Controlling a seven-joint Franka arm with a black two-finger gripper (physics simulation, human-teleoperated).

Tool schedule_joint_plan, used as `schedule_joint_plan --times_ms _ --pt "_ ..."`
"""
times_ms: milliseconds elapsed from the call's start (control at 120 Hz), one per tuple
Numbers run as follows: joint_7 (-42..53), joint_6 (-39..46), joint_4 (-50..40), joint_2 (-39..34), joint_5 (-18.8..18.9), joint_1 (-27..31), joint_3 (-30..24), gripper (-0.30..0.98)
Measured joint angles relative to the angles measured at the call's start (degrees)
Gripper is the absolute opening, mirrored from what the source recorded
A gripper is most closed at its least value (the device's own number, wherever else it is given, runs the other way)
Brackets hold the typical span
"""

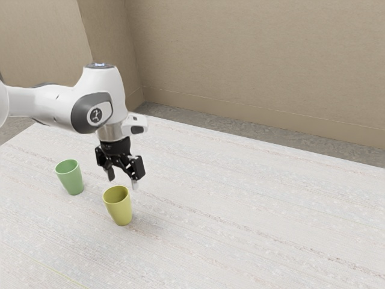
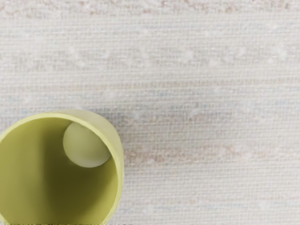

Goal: Place the right cup onto the left cup

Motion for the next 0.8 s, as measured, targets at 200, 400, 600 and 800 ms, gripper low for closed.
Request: schedule_joint_plan --times_ms 200,400,600,800 --pt "-0.98 2.33 -1.43 0.52 0.01 0.76 0.00 0.65" --pt "-1.65 3.77 -1.46 2.28 0.06 1.59 0.00 0.65" --pt "-2.13 5.23 -1.35 4.79 0.13 1.71 0.00 0.65" --pt "-2.48 6.28 -1.17 6.37 0.15 0.99 0.00 0.65"
